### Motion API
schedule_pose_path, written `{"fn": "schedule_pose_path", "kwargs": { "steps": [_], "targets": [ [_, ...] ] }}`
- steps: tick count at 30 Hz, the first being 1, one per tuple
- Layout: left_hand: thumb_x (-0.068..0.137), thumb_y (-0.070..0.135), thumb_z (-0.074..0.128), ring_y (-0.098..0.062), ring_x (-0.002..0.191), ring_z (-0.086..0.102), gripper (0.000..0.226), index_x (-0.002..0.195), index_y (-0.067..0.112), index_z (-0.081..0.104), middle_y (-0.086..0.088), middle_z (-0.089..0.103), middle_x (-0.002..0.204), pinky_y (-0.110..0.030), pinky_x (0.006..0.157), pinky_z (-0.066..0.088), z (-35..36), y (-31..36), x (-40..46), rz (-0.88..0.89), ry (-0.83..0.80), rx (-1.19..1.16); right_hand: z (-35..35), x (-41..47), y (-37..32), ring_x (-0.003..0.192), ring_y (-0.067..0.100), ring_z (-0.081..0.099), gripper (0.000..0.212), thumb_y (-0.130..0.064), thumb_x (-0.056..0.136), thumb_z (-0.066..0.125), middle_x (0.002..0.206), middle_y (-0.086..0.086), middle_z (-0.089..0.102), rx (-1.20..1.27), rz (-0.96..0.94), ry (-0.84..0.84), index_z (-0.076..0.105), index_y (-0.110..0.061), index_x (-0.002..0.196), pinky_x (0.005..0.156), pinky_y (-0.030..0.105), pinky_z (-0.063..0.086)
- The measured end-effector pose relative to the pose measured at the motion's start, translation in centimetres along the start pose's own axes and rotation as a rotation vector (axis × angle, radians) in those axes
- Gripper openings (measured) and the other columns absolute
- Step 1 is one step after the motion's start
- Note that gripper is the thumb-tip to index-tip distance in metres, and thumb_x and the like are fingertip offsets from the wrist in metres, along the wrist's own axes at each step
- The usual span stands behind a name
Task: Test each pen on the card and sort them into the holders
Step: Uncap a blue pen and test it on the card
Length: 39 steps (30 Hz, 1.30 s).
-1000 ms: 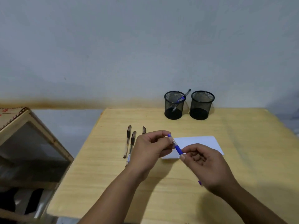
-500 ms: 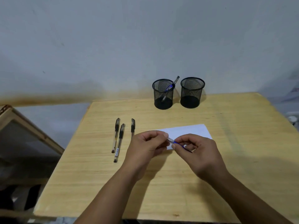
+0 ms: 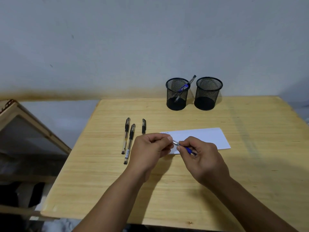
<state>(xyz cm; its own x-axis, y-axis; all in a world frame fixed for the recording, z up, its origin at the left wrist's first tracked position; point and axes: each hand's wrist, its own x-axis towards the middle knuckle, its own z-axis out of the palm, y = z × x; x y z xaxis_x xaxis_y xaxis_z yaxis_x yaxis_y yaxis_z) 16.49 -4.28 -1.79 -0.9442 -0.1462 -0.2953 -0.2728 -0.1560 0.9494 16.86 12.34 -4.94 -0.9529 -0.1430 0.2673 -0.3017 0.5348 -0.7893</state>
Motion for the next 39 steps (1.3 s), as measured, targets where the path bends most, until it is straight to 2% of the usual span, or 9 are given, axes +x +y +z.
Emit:
{"fn": "schedule_pose_path", "kwargs": {
  "steps": [5, 10, 14, 17, 20, 23, 29, 33, 39],
  "targets": [
    [0.085, 0.011, 0.073, -0.023, 0.089, 0.073, 0.008, 0.090, 0.006, 0.077, -0.015, 0.075, 0.087, -0.024, 0.074, 0.057, -1.1, 0.4, 0.4, 0.030, -0.004, 0.037, 0.5, 0.2, -0.1, 0.047, 0.013, 0.046, 0.002, -0.032, 0.090, 0.065, 0.063, -0.003, 0.064, 0.035, -0.006, -0.034, 0.067, -0.032, 0.091, 0.046, 0.034, 0.041],
    [0.086, 0.014, 0.073, -0.019, 0.085, 0.073, 0.007, 0.091, 0.013, 0.078, -0.007, 0.076, 0.085, -0.027, 0.078, 0.058, -2.3, 0.8, 1.6, 0.080, 0.109, 0.020, 0.8, 0.5, -0.4, 0.048, 0.003, 0.049, 0.014, -0.015, 0.090, 0.068, 0.065, -0.023, 0.065, 0.189, 0.122, -0.016, 0.074, -0.025, 0.098, 0.052, 0.010, 0.035],
    [0.088, 0.024, 0.068, 0.000, 0.063, 0.064, 0.014, 0.098, 0.028, 0.077, 0.010, 0.075, 0.088, -0.017, 0.065, 0.047, -4.0, 0.3, 3.5, 0.233, 0.235, 0.402, 0.6, 0.8, 0.1, 0.073, 0.007, 0.068, 0.036, -0.004, 0.093, 0.060, 0.090, -0.009, 0.073, 0.343, 0.275, -0.041, 0.067, -0.026, 0.121, 0.071, 0.023, 0.055],
    [0.091, 0.028, 0.062, -0.005, 0.045, 0.050, 0.019, 0.104, 0.030, 0.075, 0.008, 0.073, 0.077, -0.020, 0.054, 0.044, -4.7, -0.5, 4.8, 0.266, 0.190, 0.659, 0.3, 1.0, 0.1, 0.090, 0.017, 0.074, 0.040, 0.000, 0.092, 0.063, 0.101, 0.005, 0.074, 0.522, 0.362, -0.021, 0.065, -0.026, 0.121, 0.078, 0.030, 0.061],
    [0.092, 0.034, 0.060, -0.008, 0.067, 0.059, 0.024, 0.112, 0.033, 0.072, 0.012, 0.072, 0.088, -0.031, 0.077, 0.051, -4.7, -0.9, 5.9, 0.277, 0.163, 0.892, 0.4, 1.1, 0.0, 0.086, 0.019, 0.076, 0.039, 0.001, 0.090, 0.065, 0.101, 0.006, 0.075, 0.581, 0.405, 0.025, 0.067, -0.030, 0.114, 0.077, 0.030, 0.061],
    [0.091, 0.038, 0.058, -0.012, 0.095, 0.061, 0.027, 0.114, 0.036, 0.070, 0.016, 0.072, 0.090, -0.037, 0.094, 0.042, -4.2, -1.0, 6.4, 0.288, 0.199, 1.010, 0.6, 1.1, 0.2, 0.085, 0.017, 0.076, 0.039, -0.001, 0.089, 0.067, 0.102, 0.005, 0.076, 0.565, 0.418, 0.051, 0.068, -0.028, 0.117, 0.079, 0.033, 0.061],
    [0.085, 0.046, 0.062, -0.013, 0.096, 0.060, 0.027, 0.106, 0.033, 0.073, 0.014, 0.071, 0.086, -0.034, 0.084, 0.034, -3.9, -1.2, 6.4, 0.333, 0.245, 1.067, 0.6, 1.0, 0.4, 0.083, 0.017, 0.076, 0.033, -0.002, 0.089, 0.068, 0.097, 0.004, 0.077, 0.566, 0.409, 0.066, 0.069, -0.016, 0.119, 0.074, 0.027, 0.062],
    [0.080, 0.050, 0.058, -0.020, 0.102, 0.057, 0.029, 0.103, 0.037, 0.071, 0.014, 0.070, 0.094, -0.039, 0.087, 0.043, -3.4, -1.8, 4.3, 0.463, 0.248, 1.131, 0.8, 1.2, 0.5, 0.088, 0.016, 0.076, 0.029, -0.009, 0.094, 0.063, 0.101, 0.002, 0.076, 0.570, 0.388, 0.068, 0.068, -0.018, 0.121, 0.079, 0.031, 0.061],
    [0.079, 0.049, 0.064, -0.018, 0.102, 0.049, 0.033, 0.108, 0.035, 0.070, 0.019, 0.067, 0.111, -0.039, 0.086, 0.043, -3.1, -5.0, 1.5, 0.641, 0.131, 1.183, 0.3, 1.7, 1.3, 0.105, 0.019, 0.072, 0.037, 0.006, 0.094, 0.054, 0.112, 0.008, 0.075, 0.688, 0.345, -0.059, 0.065, -0.018, 0.121, 0.094, 0.036, 0.056]
  ]
}}
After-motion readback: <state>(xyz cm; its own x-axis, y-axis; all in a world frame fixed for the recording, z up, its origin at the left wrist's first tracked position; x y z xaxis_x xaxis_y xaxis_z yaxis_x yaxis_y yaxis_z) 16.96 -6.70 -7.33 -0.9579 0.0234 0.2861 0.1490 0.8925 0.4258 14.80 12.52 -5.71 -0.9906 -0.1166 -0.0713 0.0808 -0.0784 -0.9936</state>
